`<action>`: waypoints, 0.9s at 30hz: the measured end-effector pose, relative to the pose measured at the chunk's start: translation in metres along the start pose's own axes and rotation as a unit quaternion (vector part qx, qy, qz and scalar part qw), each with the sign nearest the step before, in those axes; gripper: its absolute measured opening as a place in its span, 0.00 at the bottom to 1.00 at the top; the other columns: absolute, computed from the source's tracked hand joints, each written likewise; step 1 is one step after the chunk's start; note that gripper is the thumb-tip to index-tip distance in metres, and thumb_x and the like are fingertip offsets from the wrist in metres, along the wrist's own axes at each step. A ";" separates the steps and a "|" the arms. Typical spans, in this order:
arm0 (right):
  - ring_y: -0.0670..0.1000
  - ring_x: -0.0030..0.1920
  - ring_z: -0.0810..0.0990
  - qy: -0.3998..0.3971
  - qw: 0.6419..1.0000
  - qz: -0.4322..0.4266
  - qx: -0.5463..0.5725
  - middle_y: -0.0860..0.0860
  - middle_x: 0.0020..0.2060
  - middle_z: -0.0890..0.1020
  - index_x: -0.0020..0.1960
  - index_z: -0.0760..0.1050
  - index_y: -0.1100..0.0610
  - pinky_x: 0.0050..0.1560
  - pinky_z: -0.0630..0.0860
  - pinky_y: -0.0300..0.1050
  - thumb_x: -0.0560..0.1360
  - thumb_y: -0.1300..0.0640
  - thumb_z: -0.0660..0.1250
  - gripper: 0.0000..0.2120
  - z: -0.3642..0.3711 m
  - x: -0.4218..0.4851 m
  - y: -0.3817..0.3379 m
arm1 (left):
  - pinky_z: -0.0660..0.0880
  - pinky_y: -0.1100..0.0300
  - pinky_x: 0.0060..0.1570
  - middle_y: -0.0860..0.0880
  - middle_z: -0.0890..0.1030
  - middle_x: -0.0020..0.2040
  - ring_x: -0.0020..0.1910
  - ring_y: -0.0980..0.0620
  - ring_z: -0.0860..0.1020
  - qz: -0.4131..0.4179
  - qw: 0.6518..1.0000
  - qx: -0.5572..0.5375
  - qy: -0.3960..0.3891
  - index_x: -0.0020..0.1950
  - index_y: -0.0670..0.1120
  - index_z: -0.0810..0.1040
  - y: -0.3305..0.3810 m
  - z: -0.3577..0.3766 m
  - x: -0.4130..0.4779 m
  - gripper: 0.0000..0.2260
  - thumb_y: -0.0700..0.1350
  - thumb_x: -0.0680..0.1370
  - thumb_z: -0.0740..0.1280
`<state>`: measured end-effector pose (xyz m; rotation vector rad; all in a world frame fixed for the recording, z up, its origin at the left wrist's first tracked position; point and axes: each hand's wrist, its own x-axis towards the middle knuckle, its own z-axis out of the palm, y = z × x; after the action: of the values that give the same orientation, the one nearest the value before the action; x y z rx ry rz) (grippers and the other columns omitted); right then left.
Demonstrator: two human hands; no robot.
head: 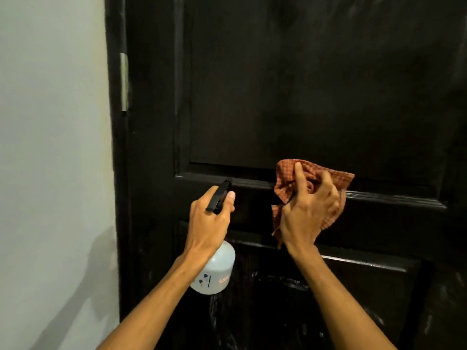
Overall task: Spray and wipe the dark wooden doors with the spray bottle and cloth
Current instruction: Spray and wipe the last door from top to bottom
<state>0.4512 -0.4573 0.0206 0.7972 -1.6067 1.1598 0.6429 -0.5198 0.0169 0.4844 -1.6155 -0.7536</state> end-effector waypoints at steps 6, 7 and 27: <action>0.59 0.55 0.76 -0.160 0.936 -0.297 0.104 0.57 0.62 0.78 0.67 0.77 0.55 0.53 0.72 0.53 0.70 0.53 0.70 0.25 0.043 -0.010 -0.115 | 0.72 0.62 0.24 0.48 0.85 0.38 0.24 0.55 0.77 -0.010 0.998 -0.005 0.066 0.53 0.49 0.82 -0.012 -0.052 0.011 0.05 0.48 0.83 0.68; 0.58 0.53 0.76 -0.156 0.933 -0.305 0.108 0.56 0.60 0.79 0.64 0.78 0.55 0.49 0.72 0.53 0.73 0.53 0.67 0.21 0.049 -0.007 -0.123 | 0.72 0.62 0.23 0.47 0.85 0.38 0.24 0.55 0.77 -0.010 0.997 -0.005 0.074 0.52 0.48 0.82 -0.014 -0.059 0.011 0.06 0.48 0.84 0.68; 0.57 0.50 0.74 -0.155 0.923 -0.336 0.104 0.57 0.52 0.78 0.51 0.81 0.59 0.46 0.75 0.52 0.69 0.64 0.73 0.11 0.091 -0.021 -0.194 | 0.72 0.63 0.23 0.43 0.83 0.39 0.23 0.56 0.73 -0.012 0.992 0.009 0.123 0.48 0.45 0.79 -0.047 -0.117 0.022 0.08 0.47 0.84 0.66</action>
<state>0.6008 -0.6080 0.0537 1.5869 -1.2848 0.7240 0.7481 -0.5908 0.0062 0.5880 -1.3889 -0.6702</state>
